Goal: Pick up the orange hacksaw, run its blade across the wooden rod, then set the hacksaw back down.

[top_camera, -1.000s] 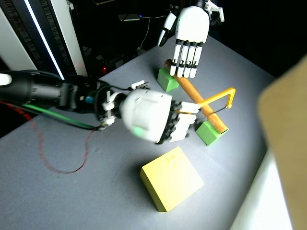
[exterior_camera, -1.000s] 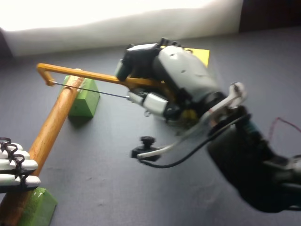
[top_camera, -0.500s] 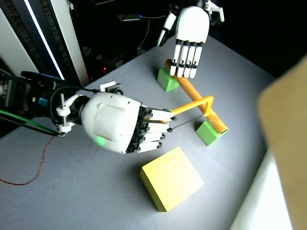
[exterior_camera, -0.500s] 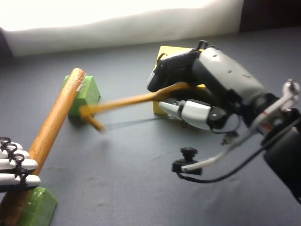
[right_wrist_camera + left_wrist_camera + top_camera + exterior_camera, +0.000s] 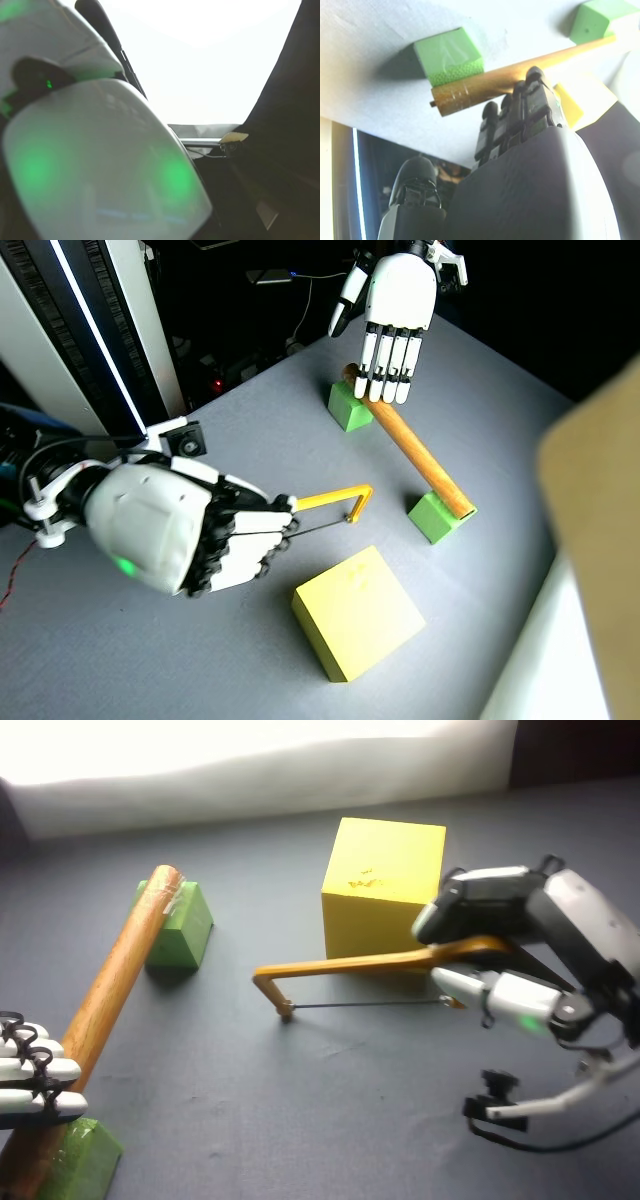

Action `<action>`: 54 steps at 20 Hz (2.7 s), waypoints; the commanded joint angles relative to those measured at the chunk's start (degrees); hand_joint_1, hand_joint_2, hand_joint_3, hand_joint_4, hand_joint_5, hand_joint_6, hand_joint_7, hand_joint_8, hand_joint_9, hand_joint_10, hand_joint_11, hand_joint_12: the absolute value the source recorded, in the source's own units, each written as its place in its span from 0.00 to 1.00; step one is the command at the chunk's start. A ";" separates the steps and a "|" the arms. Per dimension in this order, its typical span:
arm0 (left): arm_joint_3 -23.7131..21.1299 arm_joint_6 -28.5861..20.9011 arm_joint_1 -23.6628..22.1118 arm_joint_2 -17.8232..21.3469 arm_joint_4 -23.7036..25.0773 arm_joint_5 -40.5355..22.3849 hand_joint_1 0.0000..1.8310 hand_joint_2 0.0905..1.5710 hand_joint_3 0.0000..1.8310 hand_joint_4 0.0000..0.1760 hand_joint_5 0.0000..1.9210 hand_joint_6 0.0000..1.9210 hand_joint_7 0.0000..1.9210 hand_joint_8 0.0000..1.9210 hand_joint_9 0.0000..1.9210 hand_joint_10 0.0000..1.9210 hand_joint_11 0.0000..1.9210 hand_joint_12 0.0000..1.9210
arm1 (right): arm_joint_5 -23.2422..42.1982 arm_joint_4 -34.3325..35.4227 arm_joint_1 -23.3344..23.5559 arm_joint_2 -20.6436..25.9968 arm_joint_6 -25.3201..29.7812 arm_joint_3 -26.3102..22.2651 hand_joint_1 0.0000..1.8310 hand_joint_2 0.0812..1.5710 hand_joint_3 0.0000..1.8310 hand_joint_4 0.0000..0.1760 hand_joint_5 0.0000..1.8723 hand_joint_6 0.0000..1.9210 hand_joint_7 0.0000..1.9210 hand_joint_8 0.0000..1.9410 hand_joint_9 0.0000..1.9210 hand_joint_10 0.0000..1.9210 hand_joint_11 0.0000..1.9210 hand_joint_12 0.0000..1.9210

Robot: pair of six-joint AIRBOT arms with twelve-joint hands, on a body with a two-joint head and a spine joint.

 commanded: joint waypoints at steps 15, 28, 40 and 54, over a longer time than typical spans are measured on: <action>0.00 0.01 -0.93 -0.29 -0.79 -0.03 0.00 0.80 0.00 0.00 0.02 0.00 0.01 0.00 0.00 0.00 0.00 0.00 | 12.05 2.16 -11.32 -5.71 19.39 0.05 0.75 0.70 0.00 0.00 0.43 0.54 0.49 0.55 0.55 0.59 0.49 0.56; 1.07 7.23 -4.72 -1.25 -5.74 -2.00 0.00 0.80 0.00 0.00 0.02 0.00 0.01 0.00 0.01 0.00 0.01 0.00 | 9.88 1.66 -4.26 -0.28 15.94 -2.78 0.43 0.62 0.00 0.00 0.09 0.00 0.06 0.00 0.06 0.00 0.00 0.34; 5.50 13.84 -8.17 -2.60 -11.41 -24.79 0.02 0.80 0.00 0.07 0.11 0.01 0.09 0.03 0.10 0.00 0.00 0.23 | -16.40 -71.49 20.60 7.14 33.31 7.57 0.28 0.68 0.00 0.00 0.25 0.01 0.27 0.01 0.27 0.02 0.10 0.61; 5.07 12.37 -8.35 -3.71 -13.88 -36.90 0.23 0.85 0.00 0.00 0.53 1.00 0.58 1.00 0.64 1.00 0.64 1.00 | -6.38 -120.70 38.06 2.68 39.56 19.92 0.21 0.82 0.01 0.00 0.58 1.00 0.67 1.00 0.76 1.00 0.86 1.00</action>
